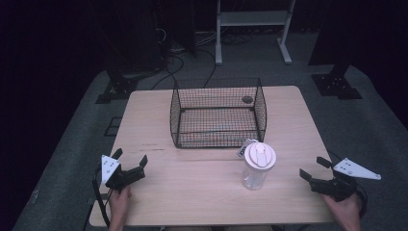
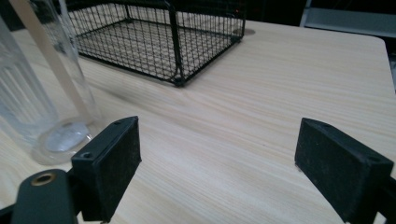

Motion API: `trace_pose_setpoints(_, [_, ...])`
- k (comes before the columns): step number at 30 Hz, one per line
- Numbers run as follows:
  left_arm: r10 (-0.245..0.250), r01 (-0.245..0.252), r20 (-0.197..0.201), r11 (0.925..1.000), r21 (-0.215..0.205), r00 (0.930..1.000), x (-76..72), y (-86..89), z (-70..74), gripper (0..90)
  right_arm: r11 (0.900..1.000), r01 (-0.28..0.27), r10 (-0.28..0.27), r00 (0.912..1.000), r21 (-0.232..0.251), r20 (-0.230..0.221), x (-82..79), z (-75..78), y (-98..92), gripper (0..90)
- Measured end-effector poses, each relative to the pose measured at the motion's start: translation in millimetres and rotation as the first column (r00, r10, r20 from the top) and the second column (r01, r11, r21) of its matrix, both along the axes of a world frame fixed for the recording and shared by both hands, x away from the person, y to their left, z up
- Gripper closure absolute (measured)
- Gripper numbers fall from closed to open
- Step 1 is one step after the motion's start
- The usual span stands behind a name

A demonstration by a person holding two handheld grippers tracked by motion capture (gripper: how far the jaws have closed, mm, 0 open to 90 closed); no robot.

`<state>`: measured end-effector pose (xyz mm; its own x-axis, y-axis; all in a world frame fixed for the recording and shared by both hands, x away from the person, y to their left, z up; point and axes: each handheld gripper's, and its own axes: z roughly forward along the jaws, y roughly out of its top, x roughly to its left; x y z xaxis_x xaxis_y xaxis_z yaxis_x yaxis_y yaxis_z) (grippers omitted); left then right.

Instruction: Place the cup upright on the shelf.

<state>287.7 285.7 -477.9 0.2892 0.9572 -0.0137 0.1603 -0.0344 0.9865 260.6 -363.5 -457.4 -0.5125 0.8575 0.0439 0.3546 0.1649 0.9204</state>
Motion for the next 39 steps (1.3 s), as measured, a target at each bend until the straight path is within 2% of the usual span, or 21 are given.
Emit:
trace_pose_setpoints(12, [-0.003, 0.003, 0.002, 1.0, -0.001, 1.0, -0.8, -0.3, 0.0, 0.9, 0.997, -0.073, 0.072, 0.9963, 0.023, 0.046, -14.7, 17.3, 11.7, 13.4])
trace_pose_setpoints(13, [-0.002, 0.002, 0.002, 1.0, -0.001, 1.0, -0.8, -0.2, -0.1, 0.9, 0.995, -0.094, 0.093, 0.9941, 0.024, 0.057, -17.8, 20.0, 15.8, 13.1])
trace_pose_setpoints(20, [-0.005, 0.005, 0.002, 1.0, 0.003, 1.0, -1.4, -0.5, 0.0, 0.9, 0.988, -0.149, 0.146, 0.9865, 0.033, 0.074, -27.0, 24.8, 28.9, 13.1])
trace_pose_setpoints(27, [-0.006, 0.006, 0.004, 1.0, 0.0, 1.0, -1.5, -0.3, 0.0, 0.9, 0.98, -0.198, 0.195, 0.9779, 0.03, 0.074, -32.3, 28.2, 42.8, 13.1])
trace_pose_setpoints(36, [-0.008, 0.008, 0.006, 1.0, 0.0, 1.0, -1.6, -0.3, 0.0, 0.9, 0.961, -0.272, 0.268, 0.9595, 0.045, 0.088, -35.5, 32.6, 67.6, 13.0])
trace_pose_setpoints(39, [-0.008, 0.008, 0.006, 1.0, 0.001, 1.0, -1.6, -0.3, 0.0, 0.9, 0.958, -0.284, 0.279, 0.9563, 0.048, 0.086, -34.3, 32.1, 75.5, 13.0])
